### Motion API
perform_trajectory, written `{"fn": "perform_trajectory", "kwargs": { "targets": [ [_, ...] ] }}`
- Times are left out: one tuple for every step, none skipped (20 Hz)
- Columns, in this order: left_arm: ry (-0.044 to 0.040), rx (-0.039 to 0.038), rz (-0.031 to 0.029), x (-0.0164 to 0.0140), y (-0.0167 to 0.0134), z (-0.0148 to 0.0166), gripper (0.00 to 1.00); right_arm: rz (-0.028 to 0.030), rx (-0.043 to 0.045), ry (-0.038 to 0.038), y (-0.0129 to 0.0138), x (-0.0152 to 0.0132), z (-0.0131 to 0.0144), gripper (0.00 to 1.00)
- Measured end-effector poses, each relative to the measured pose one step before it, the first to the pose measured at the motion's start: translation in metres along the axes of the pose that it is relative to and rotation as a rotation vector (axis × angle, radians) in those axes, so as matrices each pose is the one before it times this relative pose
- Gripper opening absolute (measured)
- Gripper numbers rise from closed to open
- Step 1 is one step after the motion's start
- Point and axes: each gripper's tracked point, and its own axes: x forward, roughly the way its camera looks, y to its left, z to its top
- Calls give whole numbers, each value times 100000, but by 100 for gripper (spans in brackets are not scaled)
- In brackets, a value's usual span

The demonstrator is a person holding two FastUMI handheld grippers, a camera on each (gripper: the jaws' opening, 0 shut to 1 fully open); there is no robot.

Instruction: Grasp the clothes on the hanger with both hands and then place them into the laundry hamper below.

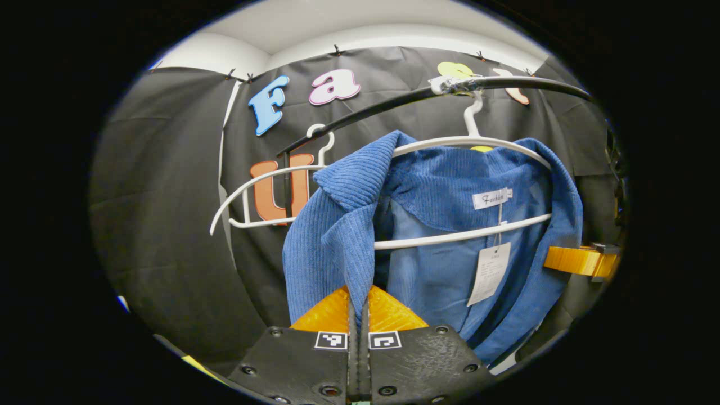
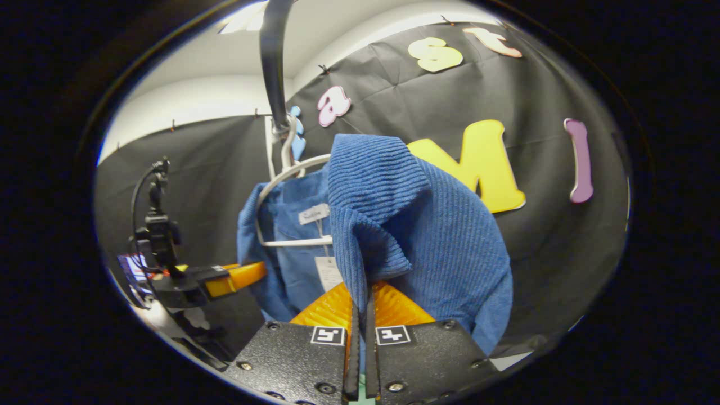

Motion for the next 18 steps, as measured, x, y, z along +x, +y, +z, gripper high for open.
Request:
{"fn": "perform_trajectory", "kwargs": {
  "targets": [
    [-1905, -526, -3217, -262, -373, 582, 2, 4787, 2850, 188, 211, -73, 80, 7],
    [-1953, -838, -2238, -160, -221, 537, 3, 3711, 2649, 236, 134, -221, 127, 6],
    [-1703, -1036, -1076, -213, 97, 640, 0, 3006, 2988, -635, 197, -265, 113, 6],
    [-1535, -1303, -242, -28, 444, 727, 0, 3084, 3547, -1175, 238, -138, 477, 6],
    [-1570, -1713, -15, -62, 416, 873, 0, 3182, 3657, -1367, 219, -75, 329, 6],
    [-1683, -2342, -93, 12, 341, 918, 0, 3819, 4620, -1455, 392, -310, 736, 6],
    [-1769, -2421, 228, -224, 285, 917, 0, 2843, 4317, -1735, 294, -296, 577, 6],
    [-1653, -2211, 172, 195, 586, 1035, 3, 2307, 3485, -1591, 158, -207, 751, 6],
    [-2182, -1388, 99, -97, 419, 1154, 0, 2236, 3331, -2165, 319, -23, 780, 6],
    [-1833, -731, 681, 194, 568, 964, 0, 3238, 3734, -1789, 374, -51, 942, 6],
    [-1969, -562, 585, 160, 681, 934, 3, 2482, 3471, -2183, 429, -182, 715, 6],
    [-1059, -808, 1283, 332, 751, 666, 3, 1876, 2906, -2725, 77, -251, 1107, 6],
    [-589, -1764, 1029, 171, 621, 450, 3, 1277, 2418, -2167, 113, -144, 942, 6],
    [-583, -2022, 1087, 203, 469, 349, 3, 1046, 2277, -2665, 2, -24, 1036, 6],
    [-388, -1819, 1433, 201, 695, 362, 3, 69, 2147, -3158, -294, -174, 1110, 6],
    [-6, -1564, 1557, 182, 740, 221, 0, -551, 2560, -3147, -467, -166, 1163, 6],
    [-416, -741, 1064, 192, 635, 308, 0, -672, 2650, -3015, -372, -85, 885, 6],
    [62, -1245, 905, 231, 698, 103, 4, -1099, 2983, -3686, -635, -183, 1086, 6]
  ]
}}
